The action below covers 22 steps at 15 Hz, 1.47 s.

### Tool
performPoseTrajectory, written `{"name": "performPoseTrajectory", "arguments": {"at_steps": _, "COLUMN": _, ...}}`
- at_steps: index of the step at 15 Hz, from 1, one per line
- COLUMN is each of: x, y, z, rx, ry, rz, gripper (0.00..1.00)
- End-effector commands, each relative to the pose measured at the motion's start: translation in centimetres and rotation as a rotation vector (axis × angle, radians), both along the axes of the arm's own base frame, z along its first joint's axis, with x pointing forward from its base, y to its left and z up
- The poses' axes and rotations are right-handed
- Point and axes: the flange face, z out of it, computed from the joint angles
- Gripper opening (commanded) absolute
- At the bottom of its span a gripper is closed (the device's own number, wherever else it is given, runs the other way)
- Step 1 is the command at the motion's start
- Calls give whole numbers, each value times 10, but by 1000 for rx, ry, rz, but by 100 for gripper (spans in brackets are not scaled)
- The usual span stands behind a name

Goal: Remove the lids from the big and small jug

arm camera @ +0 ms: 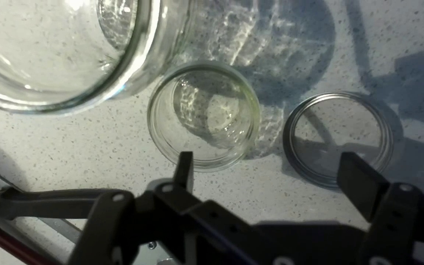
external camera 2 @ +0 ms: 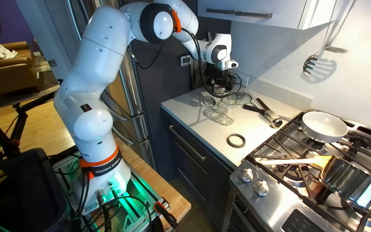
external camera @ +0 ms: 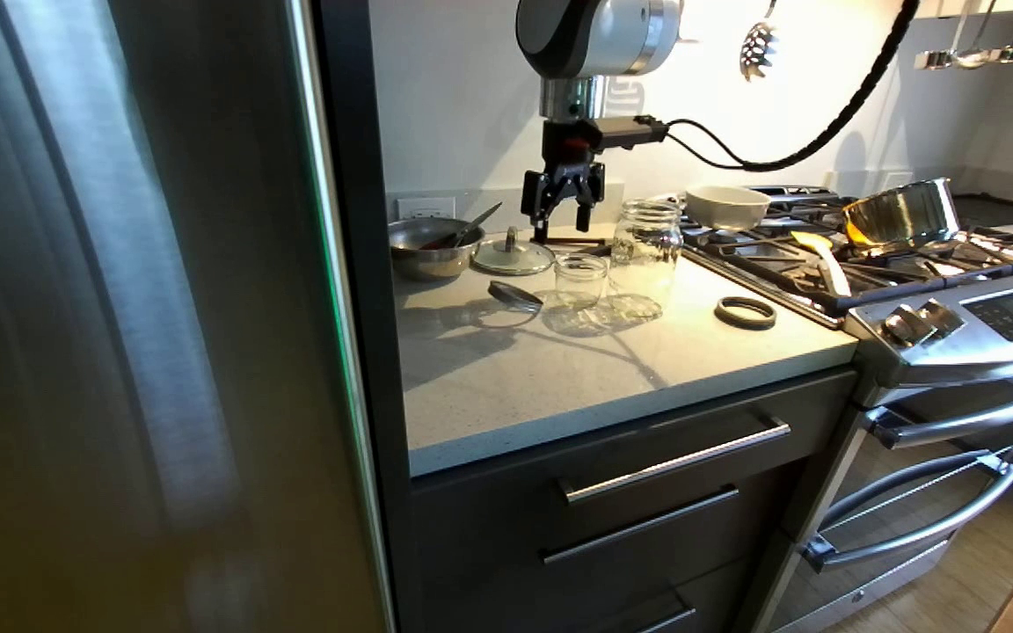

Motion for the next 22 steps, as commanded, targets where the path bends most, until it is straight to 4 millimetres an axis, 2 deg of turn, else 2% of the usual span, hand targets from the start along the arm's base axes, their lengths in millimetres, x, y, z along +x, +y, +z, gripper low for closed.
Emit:
{"name": "performPoseTrajectory", "arguments": {"at_steps": 1, "x": 0, "y": 3, "z": -3, "rx": -5, "ry": 21, "rz": 16, "gripper": 100}}
{"name": "performPoseTrajectory", "arguments": {"at_steps": 8, "x": 11, "y": 30, "z": 3, "rx": 32, "ry": -10, "rz": 16, "gripper": 100}}
{"name": "performPoseTrajectory", "arguments": {"at_steps": 11, "x": 13, "y": 51, "z": 18, "rx": 33, "ry": -12, "rz": -5, "gripper": 100}}
{"name": "performPoseTrajectory", "arguments": {"at_steps": 16, "x": -4, "y": 67, "z": 73, "rx": 19, "ry": -22, "rz": -34, "gripper": 100}}
{"name": "performPoseTrajectory", "arguments": {"at_steps": 22, "x": -41, "y": 67, "z": 144, "rx": -49, "ry": 22, "rz": -74, "gripper": 100}}
